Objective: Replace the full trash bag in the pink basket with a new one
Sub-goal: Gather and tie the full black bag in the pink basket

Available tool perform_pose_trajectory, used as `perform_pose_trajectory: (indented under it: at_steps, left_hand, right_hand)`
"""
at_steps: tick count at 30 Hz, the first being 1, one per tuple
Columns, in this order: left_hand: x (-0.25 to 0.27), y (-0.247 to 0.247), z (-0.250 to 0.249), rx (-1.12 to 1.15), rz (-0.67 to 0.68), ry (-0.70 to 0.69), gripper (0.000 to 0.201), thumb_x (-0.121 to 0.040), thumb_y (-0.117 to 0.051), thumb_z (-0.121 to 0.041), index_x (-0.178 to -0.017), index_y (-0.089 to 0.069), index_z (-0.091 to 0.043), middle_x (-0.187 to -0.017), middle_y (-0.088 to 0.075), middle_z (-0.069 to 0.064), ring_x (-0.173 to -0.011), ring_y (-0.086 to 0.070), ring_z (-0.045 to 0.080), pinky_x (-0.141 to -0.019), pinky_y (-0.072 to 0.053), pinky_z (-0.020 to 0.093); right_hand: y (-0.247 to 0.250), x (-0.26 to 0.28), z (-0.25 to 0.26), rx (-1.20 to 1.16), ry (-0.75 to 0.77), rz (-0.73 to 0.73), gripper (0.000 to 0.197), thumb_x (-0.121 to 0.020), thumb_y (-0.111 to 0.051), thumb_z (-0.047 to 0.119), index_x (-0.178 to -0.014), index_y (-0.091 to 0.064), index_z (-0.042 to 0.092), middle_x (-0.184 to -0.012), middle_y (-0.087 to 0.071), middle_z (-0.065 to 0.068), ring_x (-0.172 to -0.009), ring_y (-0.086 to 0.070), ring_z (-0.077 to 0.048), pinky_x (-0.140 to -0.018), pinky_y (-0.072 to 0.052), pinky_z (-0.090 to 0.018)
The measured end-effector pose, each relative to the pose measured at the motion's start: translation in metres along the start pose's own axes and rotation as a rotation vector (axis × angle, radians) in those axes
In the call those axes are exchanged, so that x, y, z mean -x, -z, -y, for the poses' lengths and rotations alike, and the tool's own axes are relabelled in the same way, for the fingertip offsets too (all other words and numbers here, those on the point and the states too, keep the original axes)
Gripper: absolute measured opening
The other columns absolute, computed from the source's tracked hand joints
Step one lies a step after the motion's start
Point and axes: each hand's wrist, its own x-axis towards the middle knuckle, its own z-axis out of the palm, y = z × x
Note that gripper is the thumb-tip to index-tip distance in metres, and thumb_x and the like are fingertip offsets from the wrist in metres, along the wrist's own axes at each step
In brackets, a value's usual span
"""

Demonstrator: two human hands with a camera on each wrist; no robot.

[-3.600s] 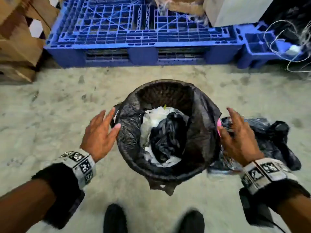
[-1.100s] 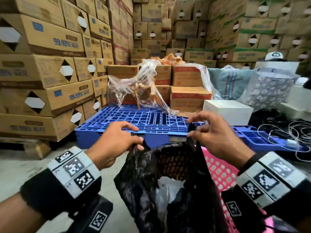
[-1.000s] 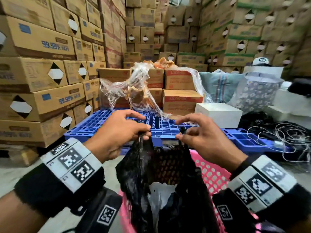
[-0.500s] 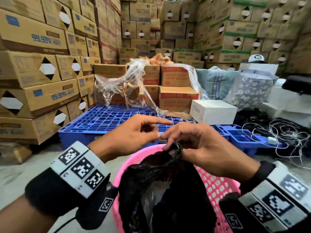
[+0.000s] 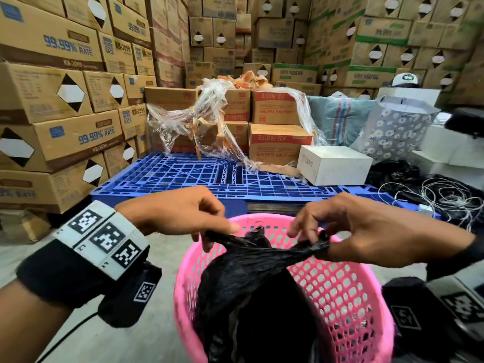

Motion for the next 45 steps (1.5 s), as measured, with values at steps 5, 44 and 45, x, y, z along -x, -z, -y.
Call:
perform_pose_trajectory:
  at_steps: [5,44,45]
  left_hand:
    - [0.006,-0.003,0.022,-0.023,-0.037,0.03,0.03,-0.073,-0.077,-0.018,-0.063,-0.054,-0.002,-0.058,-0.063,0.016,-0.052,-0.064,0.017,-0.054,-0.048,0.026]
    - [-0.019,-0.053,-0.021,0.544,-0.382,-0.131,0.022,-0.079,-0.069,-0.021,-0.082,-0.072,0.001,-0.077,-0.067,0.027,-0.067,-0.056,0.02,-0.061,-0.042,0.022]
    - [-0.017,-0.051,-0.021,0.519,-0.392,-0.141,0.021,-0.081,-0.067,-0.02,-0.081,-0.073,0.0,-0.074,-0.067,0.025,-0.065,-0.056,0.018,-0.057,-0.041,0.02]
  right_hand:
    - [0.007,0.009,-0.014,-0.215,-0.104,0.122,0.029,-0.067,-0.081,0.03,-0.06,-0.054,0.021,-0.087,-0.068,-0.029,-0.07,-0.063,-0.023,-0.065,-0.051,-0.035]
    - [-0.019,-0.037,-0.003,-0.347,0.004,-0.497,0.031,-0.081,-0.065,0.001,-0.109,-0.067,0.013,-0.095,-0.073,-0.015,-0.084,-0.07,-0.018,-0.082,-0.057,-0.029]
    - [-0.018,-0.037,-0.005,-0.32,-0.023,-0.412,0.04,-0.084,-0.064,0.009,-0.122,-0.059,0.021,-0.104,-0.073,-0.012,-0.095,-0.069,-0.022,-0.091,-0.054,-0.036]
